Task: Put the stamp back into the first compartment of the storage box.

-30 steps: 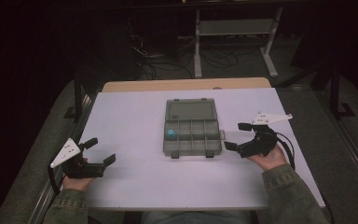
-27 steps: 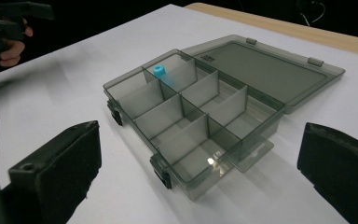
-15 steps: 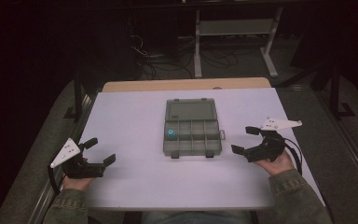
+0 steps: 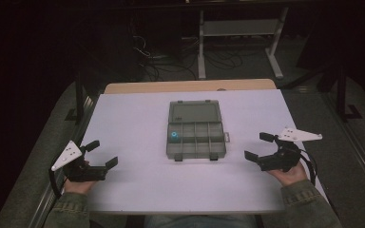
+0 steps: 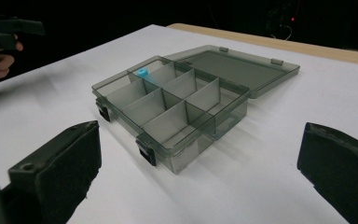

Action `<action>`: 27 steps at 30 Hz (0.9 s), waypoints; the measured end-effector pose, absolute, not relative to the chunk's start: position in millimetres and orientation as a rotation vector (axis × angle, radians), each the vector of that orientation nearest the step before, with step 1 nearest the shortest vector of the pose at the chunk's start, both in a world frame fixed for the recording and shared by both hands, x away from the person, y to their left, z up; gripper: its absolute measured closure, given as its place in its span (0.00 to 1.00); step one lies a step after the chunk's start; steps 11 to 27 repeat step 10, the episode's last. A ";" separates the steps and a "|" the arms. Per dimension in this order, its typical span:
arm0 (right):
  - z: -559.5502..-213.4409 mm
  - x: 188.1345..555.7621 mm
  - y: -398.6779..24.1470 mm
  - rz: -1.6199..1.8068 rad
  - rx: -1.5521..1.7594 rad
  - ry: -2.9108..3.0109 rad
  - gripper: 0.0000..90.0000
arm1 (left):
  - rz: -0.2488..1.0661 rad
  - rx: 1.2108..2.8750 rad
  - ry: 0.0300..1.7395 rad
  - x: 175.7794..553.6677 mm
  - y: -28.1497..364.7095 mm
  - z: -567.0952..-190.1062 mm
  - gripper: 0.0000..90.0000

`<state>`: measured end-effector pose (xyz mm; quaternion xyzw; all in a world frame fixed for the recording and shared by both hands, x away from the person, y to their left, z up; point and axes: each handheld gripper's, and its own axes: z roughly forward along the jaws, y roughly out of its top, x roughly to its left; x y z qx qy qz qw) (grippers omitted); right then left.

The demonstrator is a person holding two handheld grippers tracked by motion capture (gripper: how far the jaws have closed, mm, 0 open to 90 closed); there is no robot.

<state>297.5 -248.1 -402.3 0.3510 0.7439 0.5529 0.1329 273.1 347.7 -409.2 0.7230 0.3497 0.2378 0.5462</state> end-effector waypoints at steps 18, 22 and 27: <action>-407.7 293.5 -249.1 1.626 1.036 2.097 0.00 | 0.560 1.702 0.832 272.1 346.5 -407.9 0.00; -407.7 293.5 -249.1 1.626 1.036 2.097 0.00 | 0.560 1.702 0.832 272.1 346.5 -407.9 0.00; -407.7 293.5 -249.1 1.626 1.036 2.097 0.00 | 0.560 1.702 0.832 272.1 346.5 -407.9 0.00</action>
